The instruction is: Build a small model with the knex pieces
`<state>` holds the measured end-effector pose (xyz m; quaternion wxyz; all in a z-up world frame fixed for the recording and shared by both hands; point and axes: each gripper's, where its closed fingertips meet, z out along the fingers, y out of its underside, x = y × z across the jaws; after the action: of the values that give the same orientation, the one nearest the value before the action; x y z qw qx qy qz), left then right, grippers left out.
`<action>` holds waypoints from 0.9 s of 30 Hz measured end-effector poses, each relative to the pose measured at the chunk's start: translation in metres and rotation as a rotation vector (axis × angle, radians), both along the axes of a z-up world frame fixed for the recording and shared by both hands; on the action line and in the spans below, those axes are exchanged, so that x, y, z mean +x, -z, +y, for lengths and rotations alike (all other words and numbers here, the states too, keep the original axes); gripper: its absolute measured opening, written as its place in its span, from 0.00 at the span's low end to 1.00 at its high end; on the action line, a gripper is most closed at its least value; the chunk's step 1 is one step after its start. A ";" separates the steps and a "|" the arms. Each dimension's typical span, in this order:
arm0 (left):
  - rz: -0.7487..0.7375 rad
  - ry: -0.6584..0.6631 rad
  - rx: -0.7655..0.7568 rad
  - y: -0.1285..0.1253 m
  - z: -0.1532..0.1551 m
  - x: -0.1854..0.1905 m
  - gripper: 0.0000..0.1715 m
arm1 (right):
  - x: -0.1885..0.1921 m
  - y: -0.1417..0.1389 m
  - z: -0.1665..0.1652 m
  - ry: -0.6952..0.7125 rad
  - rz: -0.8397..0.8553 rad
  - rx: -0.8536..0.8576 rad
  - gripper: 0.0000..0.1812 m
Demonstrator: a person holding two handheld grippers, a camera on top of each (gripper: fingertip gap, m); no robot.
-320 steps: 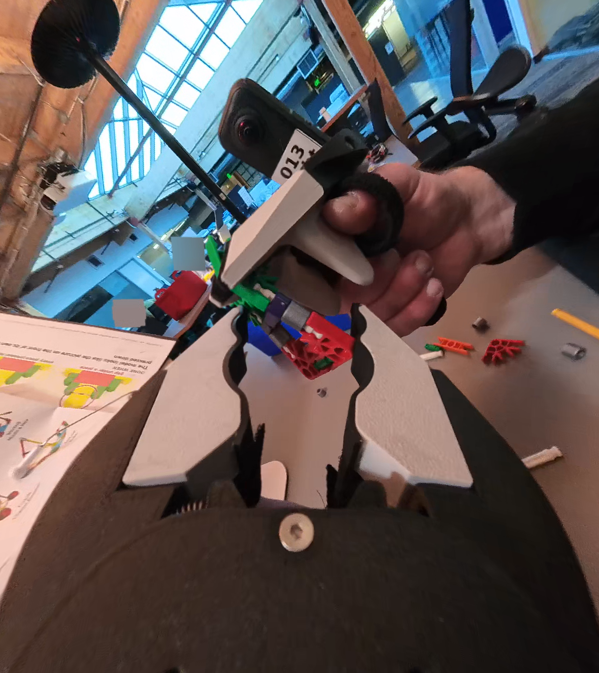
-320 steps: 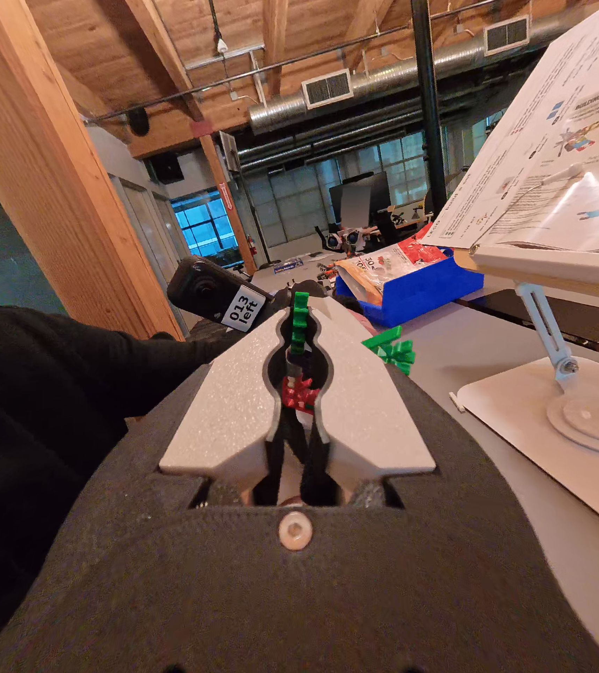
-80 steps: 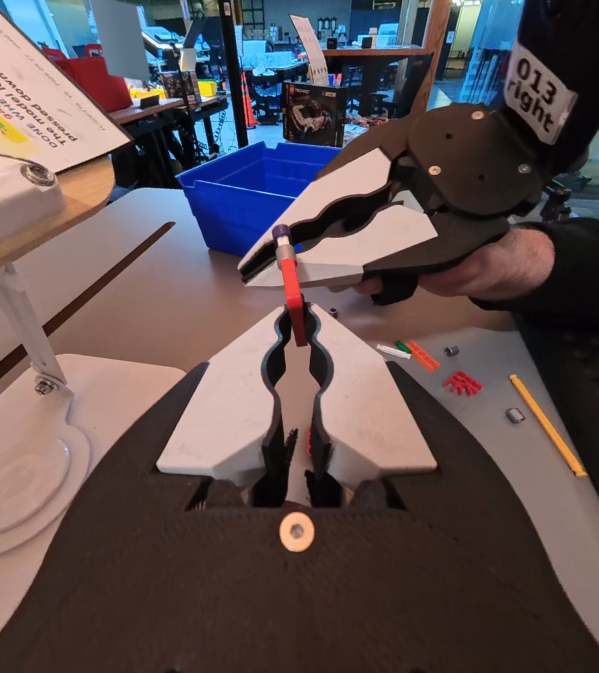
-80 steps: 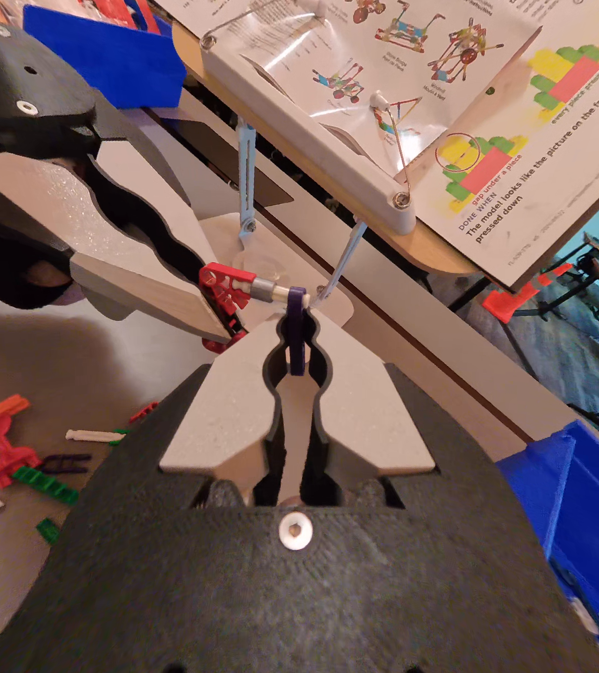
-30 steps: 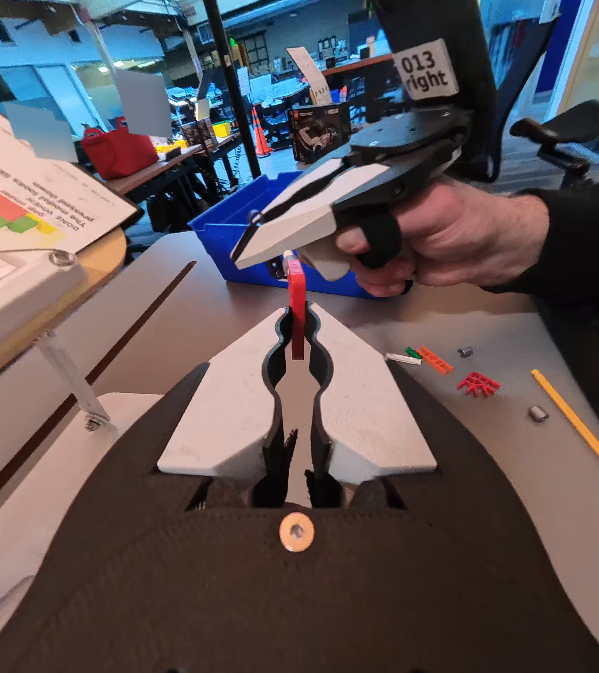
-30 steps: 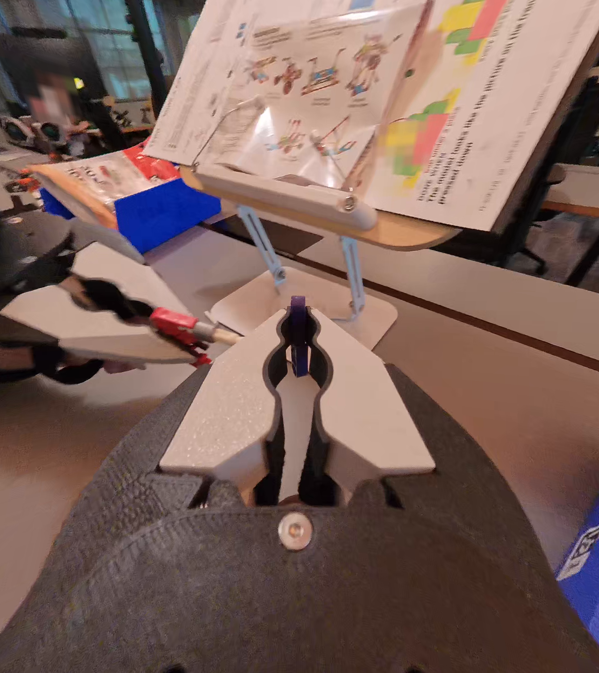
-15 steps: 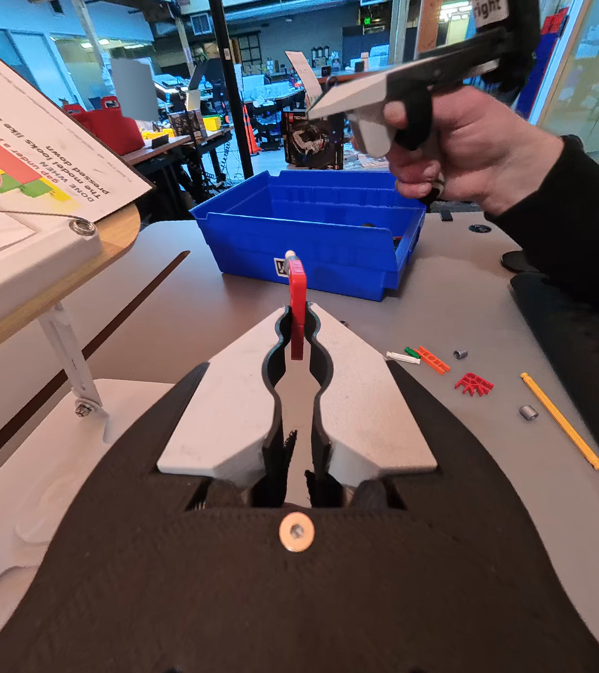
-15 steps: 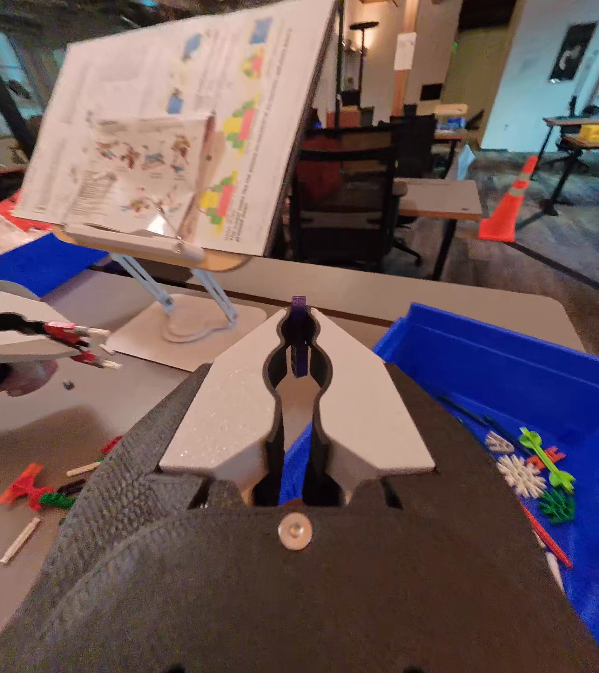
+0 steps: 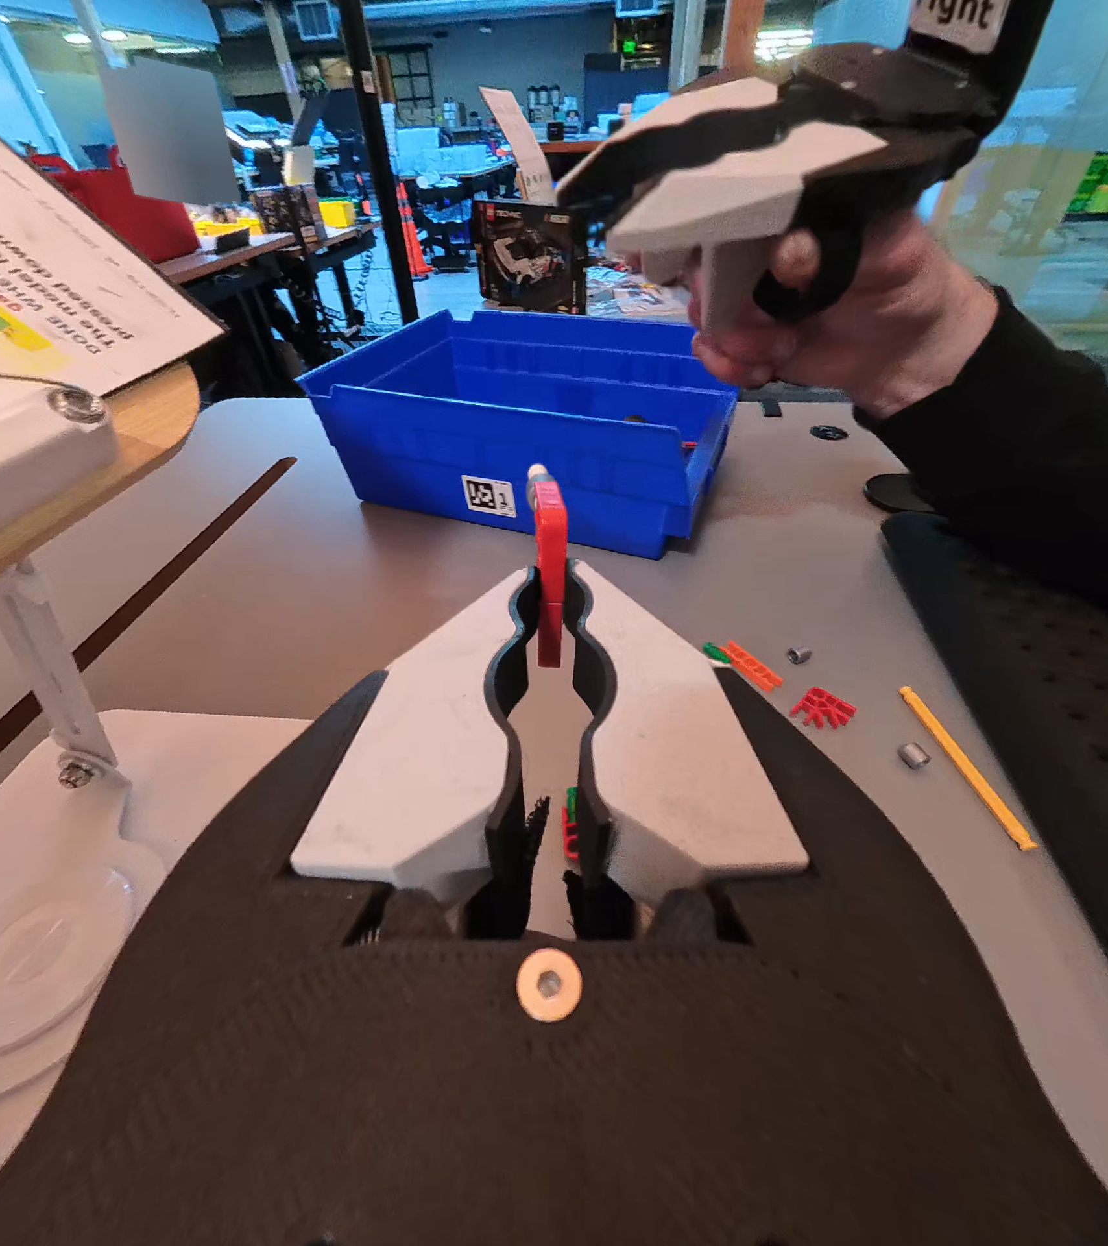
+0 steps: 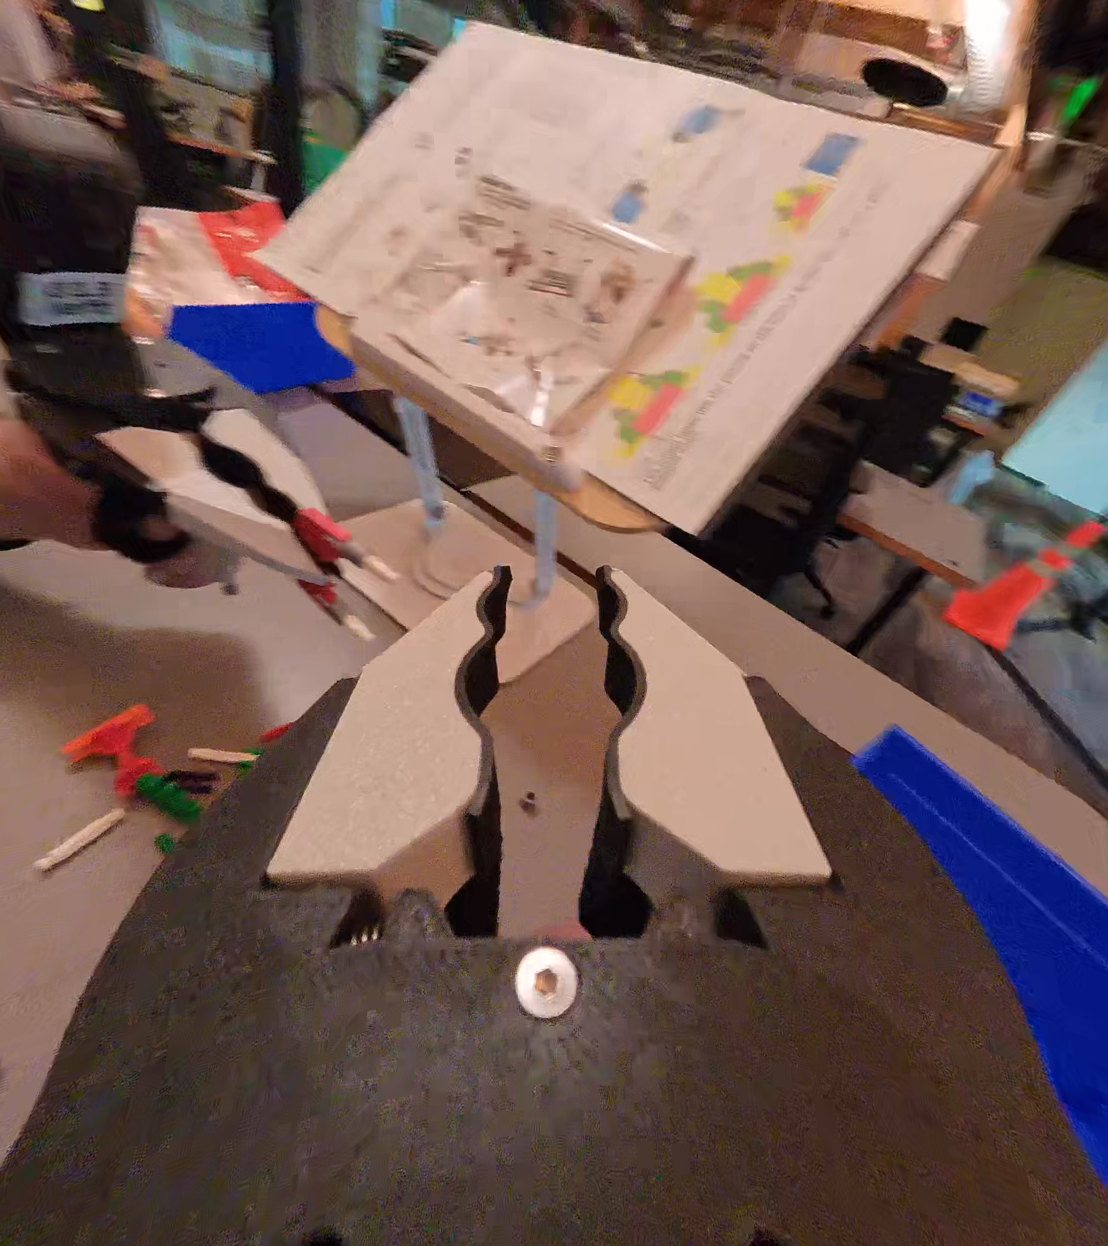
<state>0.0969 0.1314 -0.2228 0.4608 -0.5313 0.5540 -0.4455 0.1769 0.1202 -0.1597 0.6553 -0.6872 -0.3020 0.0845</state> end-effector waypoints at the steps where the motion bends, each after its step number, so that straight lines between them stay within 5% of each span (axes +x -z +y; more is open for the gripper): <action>1: 0.001 0.030 0.005 0.000 -0.005 0.000 0.02 | -0.024 0.007 -0.004 -0.084 -0.018 -0.030 0.15; 6: -0.016 0.145 0.046 -0.006 -0.028 -0.002 0.02 | -0.083 0.054 -0.004 -0.261 -0.148 -0.154 0.14; 10: -0.037 0.166 0.036 -0.012 -0.029 -0.007 0.02 | -0.089 0.047 -0.005 -0.323 -0.046 -0.143 0.08; 17: 0.047 0.285 0.075 -0.007 -0.045 -0.016 0.02 | -0.100 0.051 -0.033 -0.475 -0.108 -0.138 0.04; 20: 0.140 0.305 0.147 0.004 -0.047 -0.021 0.02 | -0.105 0.064 -0.035 -0.465 -0.206 -0.148 0.04; 27: 0.239 0.057 0.404 0.016 -0.010 -0.016 0.04 | -0.098 0.080 -0.001 -0.244 -0.250 -0.195 0.03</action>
<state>0.0809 0.1211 -0.2386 0.4760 -0.4614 0.6974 -0.2725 0.0791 0.1194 -0.2401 0.5280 -0.7108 -0.4526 0.1060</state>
